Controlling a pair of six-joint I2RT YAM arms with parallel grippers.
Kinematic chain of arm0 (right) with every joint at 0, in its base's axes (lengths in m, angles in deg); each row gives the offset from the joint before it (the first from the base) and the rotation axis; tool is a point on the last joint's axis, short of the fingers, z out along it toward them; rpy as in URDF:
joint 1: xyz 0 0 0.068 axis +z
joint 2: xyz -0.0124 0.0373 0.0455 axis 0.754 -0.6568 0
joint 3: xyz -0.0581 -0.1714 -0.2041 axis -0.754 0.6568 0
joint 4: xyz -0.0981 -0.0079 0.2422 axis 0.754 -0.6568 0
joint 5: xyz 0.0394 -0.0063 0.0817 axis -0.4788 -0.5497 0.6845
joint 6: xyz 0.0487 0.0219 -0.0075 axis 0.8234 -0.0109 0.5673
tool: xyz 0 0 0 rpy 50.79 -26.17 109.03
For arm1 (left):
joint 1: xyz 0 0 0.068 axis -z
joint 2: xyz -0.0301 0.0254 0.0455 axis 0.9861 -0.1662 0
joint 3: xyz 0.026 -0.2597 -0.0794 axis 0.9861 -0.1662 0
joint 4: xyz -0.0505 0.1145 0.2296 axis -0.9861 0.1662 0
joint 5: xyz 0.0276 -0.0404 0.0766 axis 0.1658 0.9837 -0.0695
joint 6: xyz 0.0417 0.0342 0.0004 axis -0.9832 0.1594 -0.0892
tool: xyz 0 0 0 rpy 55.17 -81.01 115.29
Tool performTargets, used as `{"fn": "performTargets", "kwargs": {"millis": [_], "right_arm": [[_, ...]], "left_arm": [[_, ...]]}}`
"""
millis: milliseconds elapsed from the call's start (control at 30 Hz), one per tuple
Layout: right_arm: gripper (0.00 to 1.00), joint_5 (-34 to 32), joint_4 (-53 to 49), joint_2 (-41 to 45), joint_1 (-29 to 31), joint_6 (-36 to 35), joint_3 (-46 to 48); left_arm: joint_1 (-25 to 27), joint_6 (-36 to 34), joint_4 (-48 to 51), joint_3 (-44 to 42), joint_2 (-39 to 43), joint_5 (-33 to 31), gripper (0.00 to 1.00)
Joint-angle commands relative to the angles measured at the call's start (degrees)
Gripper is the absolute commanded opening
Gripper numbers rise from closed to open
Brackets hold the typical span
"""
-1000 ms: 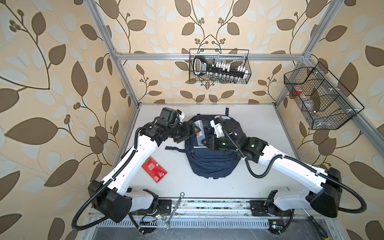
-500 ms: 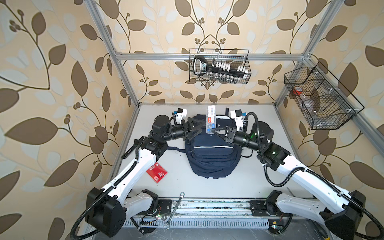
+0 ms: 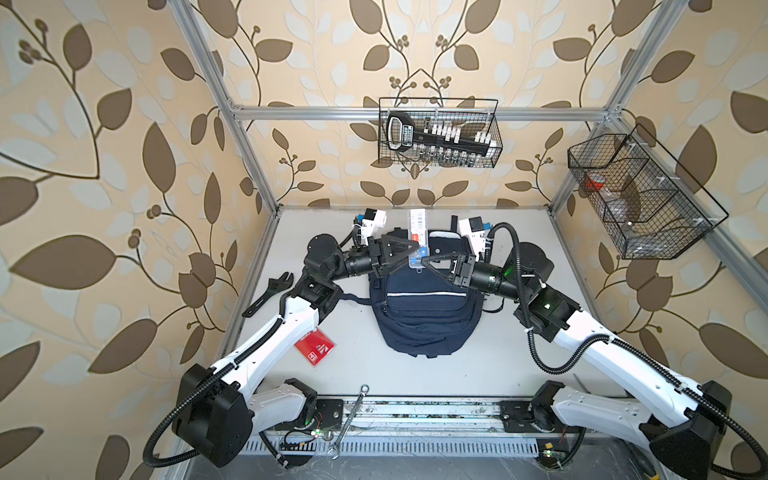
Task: Pack the student bag
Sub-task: 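Carry the box over the backpack toward the right gripper while the right gripper approaches, then grasp the box's other end with the right gripper while the left holds it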
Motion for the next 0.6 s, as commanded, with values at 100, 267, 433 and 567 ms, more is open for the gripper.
{"fn": "performTargets", "kwargs": {"millis": [100, 267, 433, 567], "right_arm": [[0.00, 1.1, 3.6, -0.2, -0.1, 0.9, 1.1], [0.00, 1.7, 2.4, 0.3, -0.2, 0.3, 1.0], [0.49, 8.0, -11.7, 1.1, -8.5, -7.1, -4.9], [0.77, 22.5, -15.6, 0.1, -21.5, -9.9, -5.4]], "left_arm": [[0.9, -3.2, 0.1, 0.6, 1.4, 1.8, 0.26], [0.8, -6.5, 4.7, 1.9, 1.1, 2.2, 0.11], [0.8, -15.9, 17.1, 5.2, 2.0, 3.6, 0.00], [0.9, -24.9, 29.5, 7.3, 2.6, 9.0, 0.00]]}}
